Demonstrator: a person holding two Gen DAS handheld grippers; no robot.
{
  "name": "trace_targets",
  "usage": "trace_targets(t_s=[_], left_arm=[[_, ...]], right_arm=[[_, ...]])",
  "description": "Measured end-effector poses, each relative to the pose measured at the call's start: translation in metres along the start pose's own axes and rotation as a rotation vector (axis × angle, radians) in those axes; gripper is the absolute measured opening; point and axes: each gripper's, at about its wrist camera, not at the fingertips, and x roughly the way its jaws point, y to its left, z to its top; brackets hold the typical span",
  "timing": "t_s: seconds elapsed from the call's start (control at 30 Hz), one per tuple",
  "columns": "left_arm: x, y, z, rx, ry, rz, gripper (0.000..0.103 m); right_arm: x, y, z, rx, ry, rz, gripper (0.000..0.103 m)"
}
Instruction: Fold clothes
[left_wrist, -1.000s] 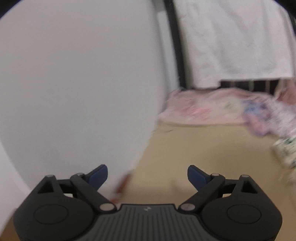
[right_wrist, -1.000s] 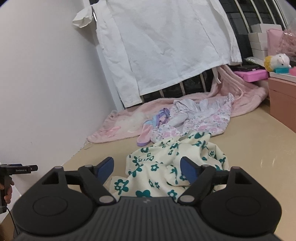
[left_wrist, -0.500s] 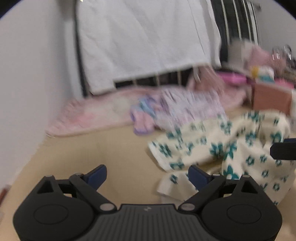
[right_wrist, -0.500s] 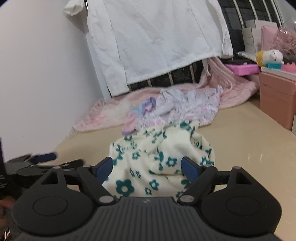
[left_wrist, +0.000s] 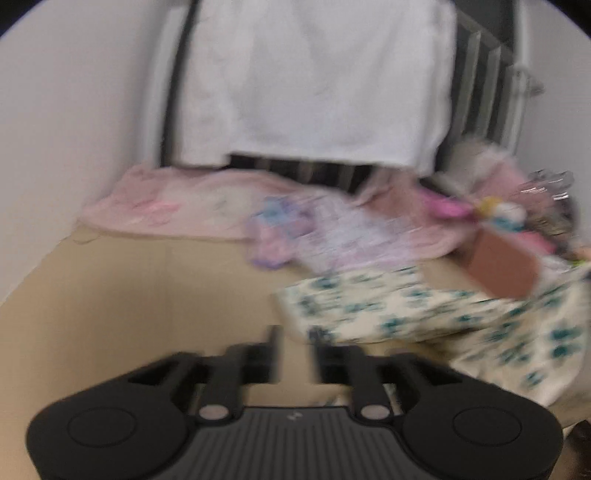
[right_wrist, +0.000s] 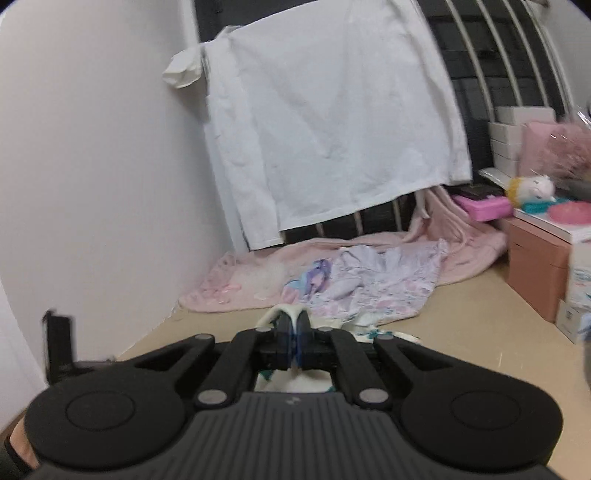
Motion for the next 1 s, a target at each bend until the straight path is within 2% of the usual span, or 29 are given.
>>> trace_targets(t_s=[0.03, 0.1, 0.17, 0.23, 0.3, 0.33, 0.4, 0.43, 0.5, 0.53, 0.57, 0.6, 0.63, 0.67, 0.7, 0.73, 0.77, 0.8, 0.87, 0.9, 0.93, 1.0], left_arm=[[-0.001, -0.008, -0.003, 0.041, -0.024, -0.047, 0.102], [-0.001, -0.026, -0.010, 0.158, -0.059, -0.092, 0.098], [-0.007, -0.040, -0.011, 0.235, -0.088, -0.142, 0.099], [-0.016, -0.045, -0.004, 0.212, -0.132, -0.232, 0.099], [-0.018, -0.052, 0.007, 0.175, -0.153, -0.269, 0.103], [-0.016, -0.056, 0.012, 0.165, -0.156, -0.254, 0.103], [-0.002, -0.063, 0.017, 0.170, -0.151, -0.158, 0.103], [0.007, -0.063, 0.020, 0.165, -0.136, -0.115, 0.101], [0.028, -0.051, 0.021, 0.127, -0.058, -0.053, 0.053], [0.037, -0.036, 0.021, 0.077, 0.004, -0.028, 0.001], [0.044, -0.016, 0.018, -0.002, 0.069, 0.013, 0.006], [0.047, 0.006, 0.015, -0.084, 0.115, 0.051, 0.004], [0.045, 0.031, 0.008, -0.170, 0.132, 0.084, 0.004], [0.041, 0.053, 0.003, -0.238, 0.146, 0.120, 0.005], [0.033, 0.070, -0.002, -0.275, 0.147, 0.170, 0.006], [0.023, 0.081, -0.005, -0.292, 0.137, 0.250, 0.012], [0.015, 0.085, -0.006, -0.286, 0.123, 0.360, 0.021], [0.009, 0.082, -0.003, -0.262, 0.094, 0.437, 0.028], [0.000, 0.064, 0.004, -0.207, -0.004, 0.503, 0.072], [-0.005, 0.056, 0.008, -0.179, -0.053, 0.536, 0.084], [-0.005, 0.046, 0.011, -0.135, -0.091, 0.528, 0.098], [0.008, 0.021, 0.015, 0.002, -0.135, 0.386, 0.100]], right_arm=[[0.002, -0.005, 0.001, 0.013, 0.013, -0.009, 0.002], [0.005, -0.010, 0.006, 0.035, 0.027, -0.007, 0.002], [0.006, -0.004, 0.022, 0.028, 0.001, 0.048, 0.002], [0.009, 0.011, 0.048, -0.032, -0.029, 0.094, 0.002], [0.023, 0.026, 0.079, -0.073, -0.033, 0.196, 0.002], [0.035, 0.033, 0.091, -0.080, -0.020, 0.261, 0.002], [0.069, 0.049, 0.112, -0.081, 0.033, 0.408, 0.002], [0.087, 0.054, 0.119, -0.077, 0.063, 0.460, 0.007], [0.125, 0.057, 0.127, -0.066, 0.149, 0.489, 0.052], [0.134, 0.055, 0.128, -0.054, 0.164, 0.434, 0.074], [0.134, 0.051, 0.126, -0.055, 0.153, 0.368, 0.075], [0.128, 0.044, 0.122, -0.071, 0.129, 0.324, 0.075], [0.121, 0.036, 0.115, -0.081, 0.109, 0.299, 0.078], [0.113, 0.025, 0.106, -0.085, 0.093, 0.290, 0.085], [0.106, 0.013, 0.095, -0.085, 0.095, 0.270, 0.088], [0.103, -0.001, 0.080, -0.083, 0.124, 0.227, 0.090], [0.104, -0.016, 0.063, -0.068, 0.167, 0.166, 0.090], [0.109, -0.030, 0.047, -0.036, 0.215, 0.103, 0.090], [0.126, -0.053, 0.023, 0.025, 0.290, 0.022, 0.087], [0.136, -0.061, 0.014, 0.045, 0.308, 0.002, 0.087], [0.145, -0.068, 0.007, 0.066, 0.321, -0.003, 0.087], [0.170, -0.074, -0.002, 0.124, 0.348, 0.034, 0.086]])
